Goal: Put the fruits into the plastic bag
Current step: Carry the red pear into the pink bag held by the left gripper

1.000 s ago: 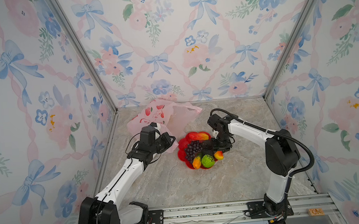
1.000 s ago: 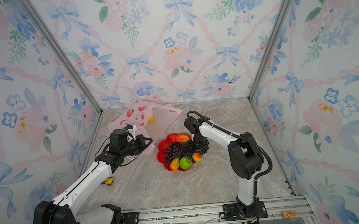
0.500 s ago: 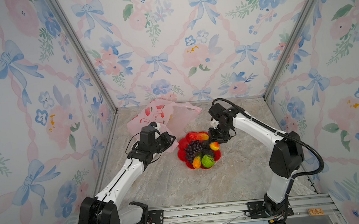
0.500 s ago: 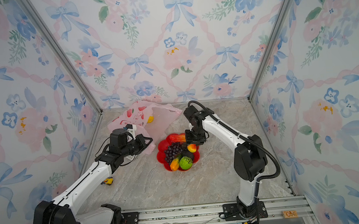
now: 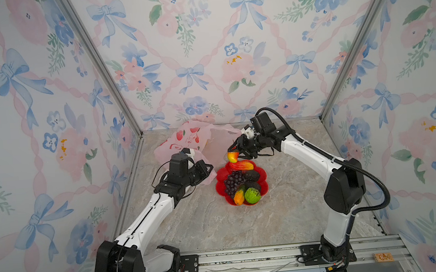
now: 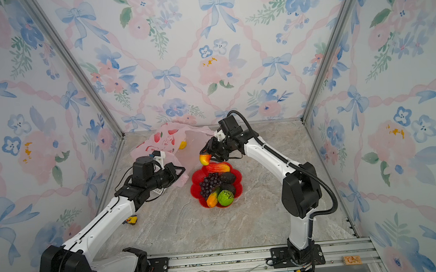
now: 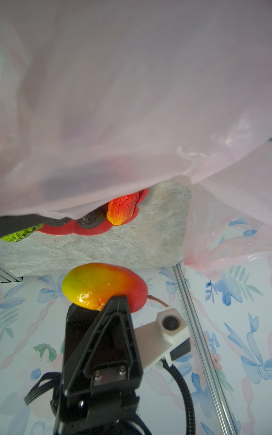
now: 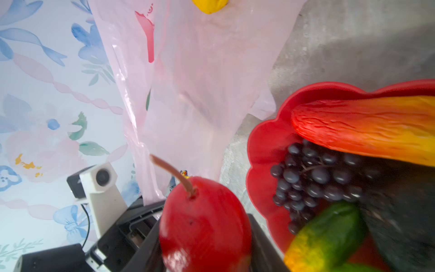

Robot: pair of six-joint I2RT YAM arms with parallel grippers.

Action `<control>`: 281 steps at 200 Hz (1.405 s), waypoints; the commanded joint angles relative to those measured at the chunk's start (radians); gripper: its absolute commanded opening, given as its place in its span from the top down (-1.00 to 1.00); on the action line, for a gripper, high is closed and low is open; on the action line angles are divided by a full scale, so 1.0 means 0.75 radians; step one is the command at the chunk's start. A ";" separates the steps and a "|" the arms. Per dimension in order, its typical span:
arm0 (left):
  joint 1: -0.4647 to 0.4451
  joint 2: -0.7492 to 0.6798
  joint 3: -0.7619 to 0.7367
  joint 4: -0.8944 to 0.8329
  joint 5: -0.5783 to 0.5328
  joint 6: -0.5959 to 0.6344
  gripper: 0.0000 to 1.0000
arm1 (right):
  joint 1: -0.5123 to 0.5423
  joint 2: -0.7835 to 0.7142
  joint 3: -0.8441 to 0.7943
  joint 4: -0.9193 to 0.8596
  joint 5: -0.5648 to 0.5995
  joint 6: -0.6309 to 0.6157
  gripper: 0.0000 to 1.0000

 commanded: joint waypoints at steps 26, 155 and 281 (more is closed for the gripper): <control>-0.005 -0.036 -0.017 0.010 0.001 0.001 1.00 | 0.081 0.242 0.192 0.234 0.001 0.167 0.24; -0.004 -0.018 0.001 0.034 0.027 0.012 1.00 | 0.201 0.607 0.477 0.233 0.051 0.230 0.24; -0.009 -0.019 -0.009 0.052 0.056 -0.003 1.00 | 0.224 0.864 0.661 0.404 0.110 0.439 0.18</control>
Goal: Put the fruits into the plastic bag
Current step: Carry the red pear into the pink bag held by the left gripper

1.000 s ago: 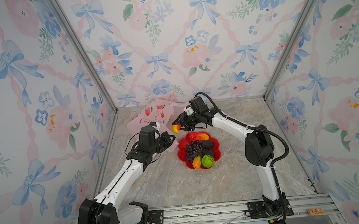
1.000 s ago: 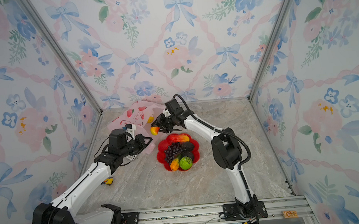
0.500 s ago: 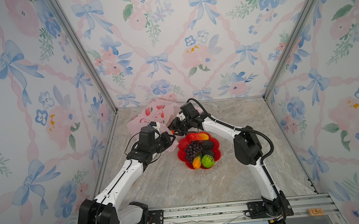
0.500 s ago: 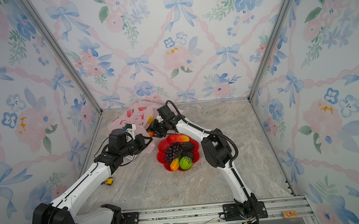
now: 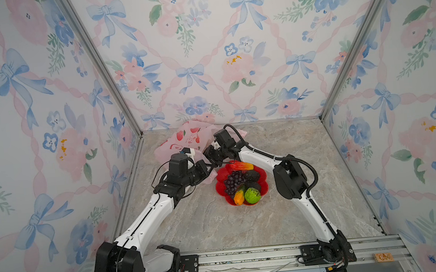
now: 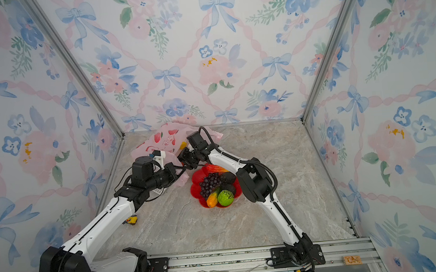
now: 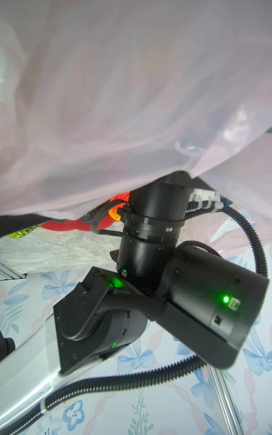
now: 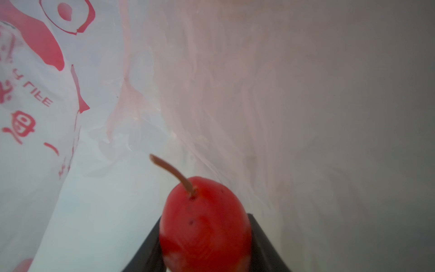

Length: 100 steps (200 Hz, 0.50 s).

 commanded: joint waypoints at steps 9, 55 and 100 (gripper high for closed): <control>-0.009 -0.010 -0.007 0.039 0.029 -0.005 1.00 | 0.012 0.081 0.088 0.092 0.031 0.101 0.17; -0.014 -0.032 -0.018 0.038 0.027 -0.013 1.00 | 0.015 0.176 0.226 0.090 0.060 0.140 0.05; -0.017 -0.038 -0.035 0.040 0.025 -0.021 1.00 | 0.012 0.219 0.258 0.152 0.068 0.190 -0.07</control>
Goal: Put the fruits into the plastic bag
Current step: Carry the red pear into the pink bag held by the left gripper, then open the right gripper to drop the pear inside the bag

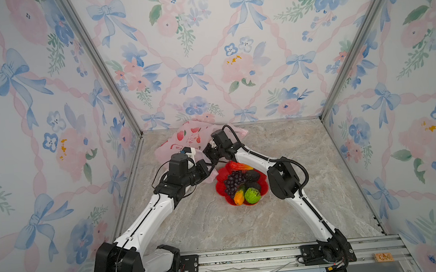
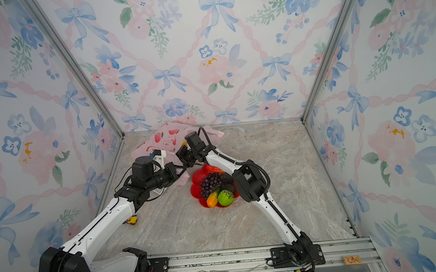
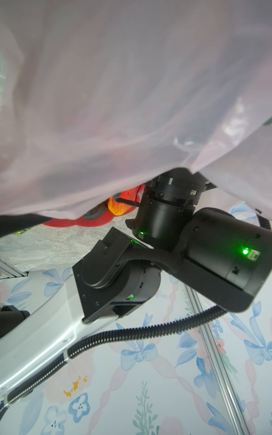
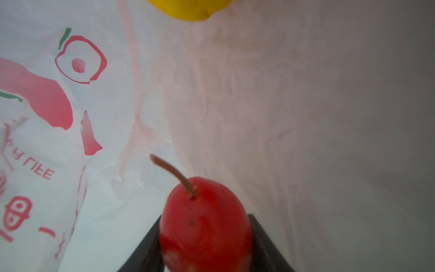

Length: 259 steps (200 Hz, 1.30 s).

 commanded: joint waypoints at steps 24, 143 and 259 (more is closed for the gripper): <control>-0.006 -0.020 -0.024 0.025 0.019 -0.018 1.00 | 0.011 0.052 0.056 0.092 0.010 0.055 -0.37; -0.007 -0.016 -0.022 0.035 0.013 -0.018 1.00 | 0.006 -0.005 0.043 0.158 -0.016 0.040 -0.93; 0.030 -0.036 -0.037 0.043 -0.001 -0.020 1.00 | -0.075 -0.543 -0.565 0.041 -0.021 -0.200 -0.92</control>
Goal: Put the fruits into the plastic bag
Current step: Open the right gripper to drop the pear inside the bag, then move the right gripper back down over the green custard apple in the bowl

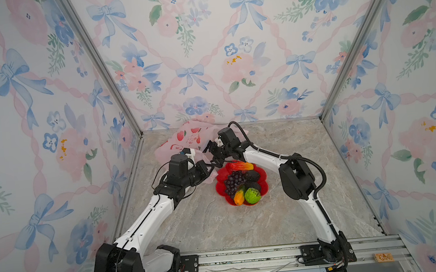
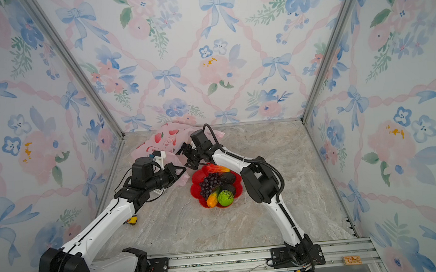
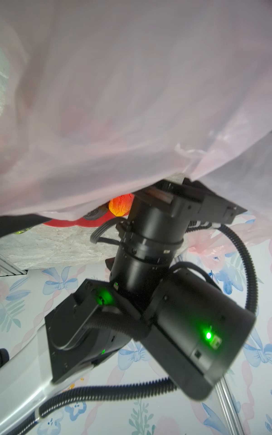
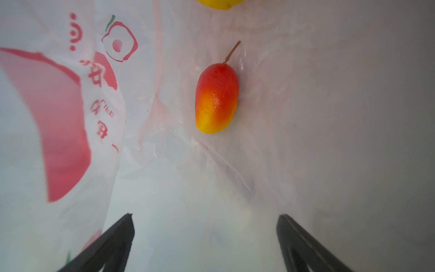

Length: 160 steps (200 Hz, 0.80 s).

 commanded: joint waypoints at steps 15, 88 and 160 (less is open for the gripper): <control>0.027 -0.033 -0.030 0.045 0.004 -0.002 1.00 | -0.053 -0.212 -0.130 -0.100 -0.022 -0.156 -0.93; 0.059 -0.008 -0.014 0.055 0.023 0.004 1.00 | -0.165 -0.578 -0.106 -0.896 0.107 -0.690 -0.92; 0.065 -0.014 -0.034 0.056 0.022 0.016 1.00 | -0.128 -0.731 -0.018 -1.685 0.337 -1.107 -0.92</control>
